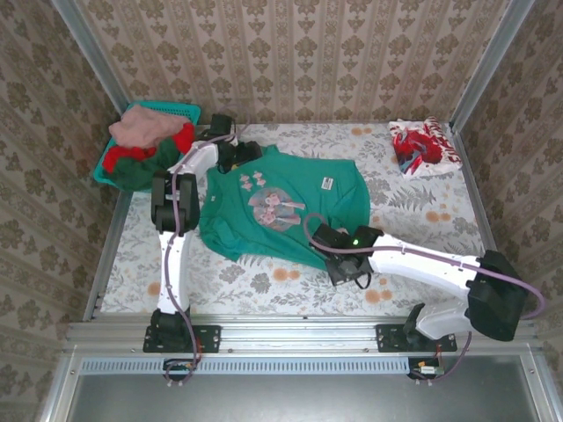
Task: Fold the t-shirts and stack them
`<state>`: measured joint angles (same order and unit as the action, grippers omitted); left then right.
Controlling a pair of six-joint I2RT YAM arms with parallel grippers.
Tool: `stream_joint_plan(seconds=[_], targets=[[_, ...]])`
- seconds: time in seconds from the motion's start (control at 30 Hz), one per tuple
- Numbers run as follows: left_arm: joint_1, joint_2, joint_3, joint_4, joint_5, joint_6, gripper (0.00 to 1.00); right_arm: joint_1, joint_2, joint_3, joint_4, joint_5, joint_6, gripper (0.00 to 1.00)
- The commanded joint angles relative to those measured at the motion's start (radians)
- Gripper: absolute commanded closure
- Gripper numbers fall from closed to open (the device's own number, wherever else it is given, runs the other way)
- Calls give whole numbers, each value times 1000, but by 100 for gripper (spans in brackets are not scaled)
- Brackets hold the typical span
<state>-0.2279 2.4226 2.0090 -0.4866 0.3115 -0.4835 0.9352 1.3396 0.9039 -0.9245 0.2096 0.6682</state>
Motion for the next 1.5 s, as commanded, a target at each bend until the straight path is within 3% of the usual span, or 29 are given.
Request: stream_joint_plan(seconds=[0.0,0.13,0.3,0.4,0.53,0.6,0.67,0.8,0.9,1.07,1.23,1.47], targets=[[12,48,8,-61,-6,-20,12,37,-67,-25,-78,-37,119,71],[9,-3,-32,-61,-1,-8,10,12,-99,95,-138,42,41,48],[7,-162,-159,-52,-4,24,0,-152,-80,147,119,1,-102,49],[5,-300,-255,-41,-16,43,0,-286,98,177,287,-59,-157,52],[-3,-517,-439,-25,-65,72,0,-356,392,321,273,39,-198,53],[-4,-620,-552,-14,-92,72,0,-378,489,371,283,-2,-217,52],[-5,-728,-692,14,-117,58,0,-386,556,409,290,-10,-228,52],[-7,-900,-956,73,-157,-14,0,-393,631,477,226,87,-245,55],[-3,-1001,-1113,85,-202,-64,0,-409,629,474,211,87,-250,67],[5,-1140,-1264,91,-230,-93,0,-409,521,398,200,106,-251,70],[9,-1182,-1299,71,-227,-86,1,-436,448,290,186,143,-249,78],[11,-1197,-1319,57,-225,-84,1,-495,254,100,204,90,-224,76]])
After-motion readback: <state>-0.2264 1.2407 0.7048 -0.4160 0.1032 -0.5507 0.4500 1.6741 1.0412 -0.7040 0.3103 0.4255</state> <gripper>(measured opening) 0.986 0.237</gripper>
